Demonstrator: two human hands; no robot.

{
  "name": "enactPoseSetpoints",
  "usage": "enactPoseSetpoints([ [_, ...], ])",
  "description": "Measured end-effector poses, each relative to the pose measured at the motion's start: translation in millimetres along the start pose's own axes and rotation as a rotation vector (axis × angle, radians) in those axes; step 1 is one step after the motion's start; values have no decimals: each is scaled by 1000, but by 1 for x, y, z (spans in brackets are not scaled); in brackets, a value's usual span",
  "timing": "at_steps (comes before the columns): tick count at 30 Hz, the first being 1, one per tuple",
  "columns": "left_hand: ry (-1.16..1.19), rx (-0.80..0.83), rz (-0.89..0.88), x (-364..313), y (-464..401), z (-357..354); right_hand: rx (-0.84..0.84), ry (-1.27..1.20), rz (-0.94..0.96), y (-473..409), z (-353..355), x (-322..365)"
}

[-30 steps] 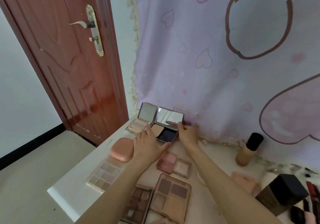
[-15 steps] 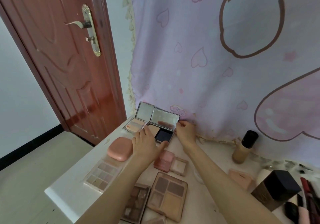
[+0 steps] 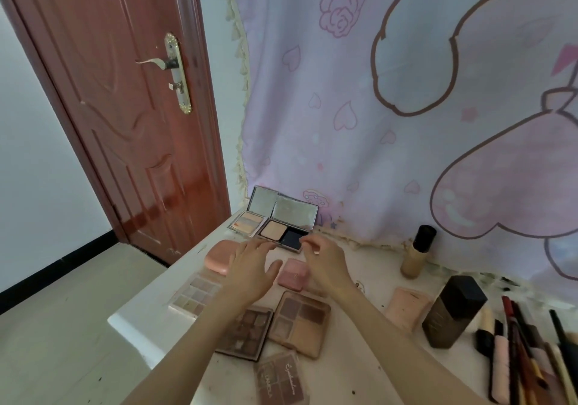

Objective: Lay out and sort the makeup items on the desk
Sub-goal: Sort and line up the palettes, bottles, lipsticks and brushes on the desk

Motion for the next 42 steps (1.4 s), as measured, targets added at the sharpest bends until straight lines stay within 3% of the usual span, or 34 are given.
enactPoseSetpoints([
  [5, 105, 91, -153, -2, 48, 2, 142, 272, 183, 58, -2, 6],
  [9, -68, 198, -142, -2, 69, -5, 316, 431, 257, 93, -1, -7],
  [15, -106, 253, -105, -15, 78, -11, 530, 425, 252, 106, 1, -10],
  [21, -118, 177, -75, -21, 78, -10, 525, 514, 228, 104, -3, -20],
  [27, -68, 160, -90, -30, 76, -4, 365, 356, 187, 98, 19, -15],
  [31, 115, 223, -183, -43, 77, 13, 208, 113, 123, 95, 43, -10],
  [34, 332, 241, -281, -57, 82, 33, 214, -140, 74, 101, 59, 1],
  [42, 598, 10, -319, -74, 95, 53, 8, -745, 7, 110, 77, 17],
])
Point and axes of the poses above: each hand's wrist, its own y-axis away from the middle knuckle, its own z-axis out of the back of the hand, x = y × z, the point moved 6 cm from there along -y, towards the middle knuckle, and after that the axes turned 3 degrees about z, right-handed, at the moved point
